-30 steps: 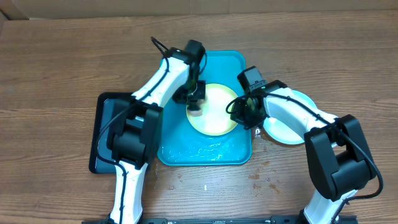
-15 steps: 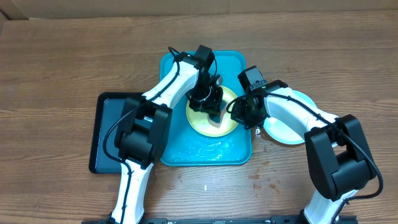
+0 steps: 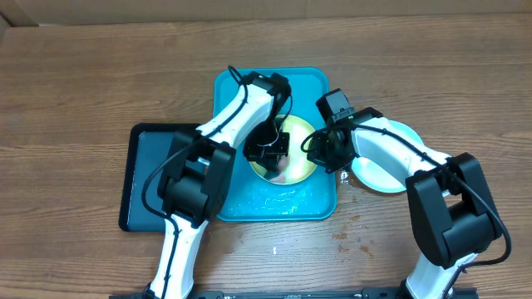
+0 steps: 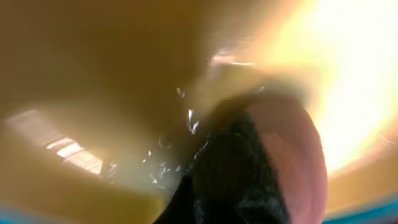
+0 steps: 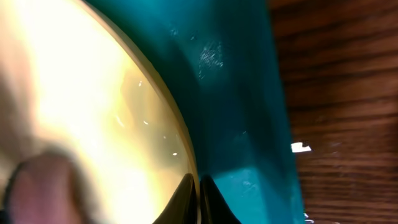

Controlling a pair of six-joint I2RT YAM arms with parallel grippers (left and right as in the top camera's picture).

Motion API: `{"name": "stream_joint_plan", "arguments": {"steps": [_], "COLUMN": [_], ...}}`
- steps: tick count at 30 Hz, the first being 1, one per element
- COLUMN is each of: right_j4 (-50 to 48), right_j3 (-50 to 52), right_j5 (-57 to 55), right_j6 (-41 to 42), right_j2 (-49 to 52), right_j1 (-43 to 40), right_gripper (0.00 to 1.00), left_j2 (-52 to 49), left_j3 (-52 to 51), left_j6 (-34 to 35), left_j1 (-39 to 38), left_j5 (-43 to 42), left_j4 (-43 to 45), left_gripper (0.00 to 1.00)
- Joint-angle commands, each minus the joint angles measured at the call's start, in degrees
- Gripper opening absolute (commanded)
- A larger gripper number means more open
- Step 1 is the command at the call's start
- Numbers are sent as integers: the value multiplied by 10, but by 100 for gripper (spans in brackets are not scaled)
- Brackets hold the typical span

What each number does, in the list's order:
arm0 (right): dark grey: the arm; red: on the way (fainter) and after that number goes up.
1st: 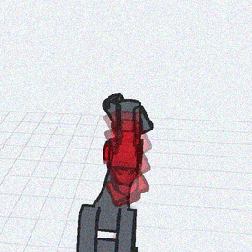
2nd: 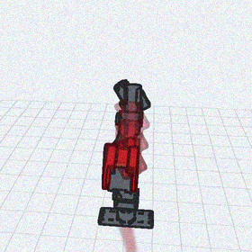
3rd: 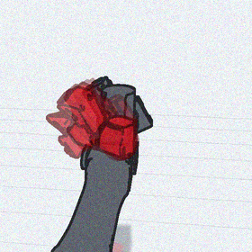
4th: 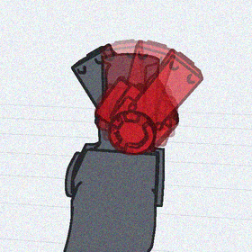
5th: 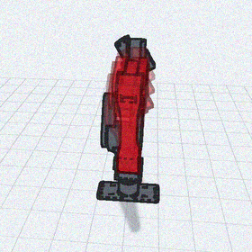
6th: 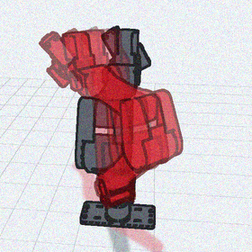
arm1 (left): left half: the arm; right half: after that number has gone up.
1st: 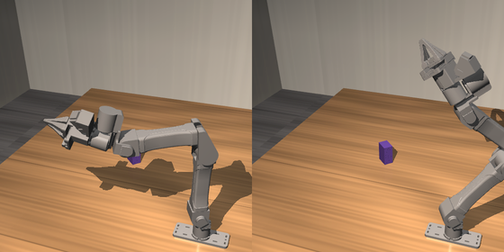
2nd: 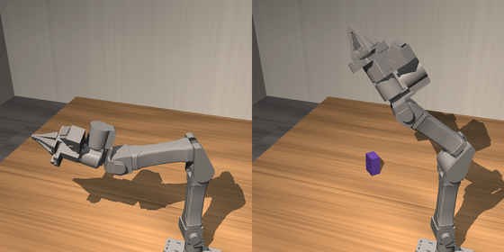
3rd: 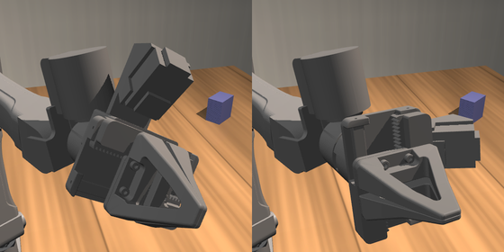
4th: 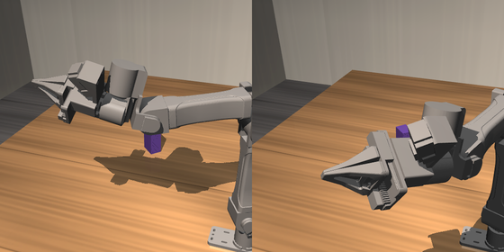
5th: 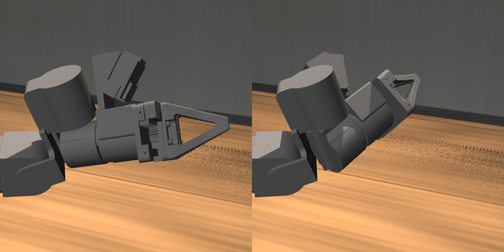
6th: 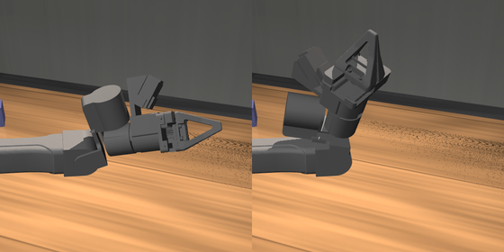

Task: Clean dirty plates on tray and stack at the side
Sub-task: 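Scrub the yellow plate with the sponge while the right gripper holds it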

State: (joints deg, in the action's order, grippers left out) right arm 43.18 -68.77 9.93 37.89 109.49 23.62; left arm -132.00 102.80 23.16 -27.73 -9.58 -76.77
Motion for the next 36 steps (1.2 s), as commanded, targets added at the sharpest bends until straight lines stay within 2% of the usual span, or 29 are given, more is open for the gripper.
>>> {"name": "stream_joint_plan", "arguments": {"steps": [1,7,13,15,20,22,25,30,36], "right_j4": [4,4,4,4,4,4,5,4,7], "right_j3": [2,2,2,2,2,2,2,2,2], "right_j5": [-24,-24,-25,-25,-35,-35,-35,-35,-35], "right_j6": [-4,-4,-4,-4,-4,-4,-4,-4,-4], "right_j2": [3,3,3,3,3,3,3,3,3], "right_j1": [-3,-3,-3,-3,-3,-3,-3,-3,-3], "right_gripper": [4,4,4,4,4,4,4,4,4], "left_j2": [-14,-12,31,61,135,150,155,137,82], "left_j3": [-11,-10,-10,-10,-10,-10,-11,-42,-87], "left_j6": [118,159,167,165,75,68,42,-60,-65], "left_j1": [16,33,38,38,37,37,37,26,18], "left_j5": [283,349,328,309,177,160,125,-28,-32], "left_j4": [-24,-49,-59,-50,19,30,57,143,238], "left_gripper": [4,4,4,4,4,4,4,4,4]}}
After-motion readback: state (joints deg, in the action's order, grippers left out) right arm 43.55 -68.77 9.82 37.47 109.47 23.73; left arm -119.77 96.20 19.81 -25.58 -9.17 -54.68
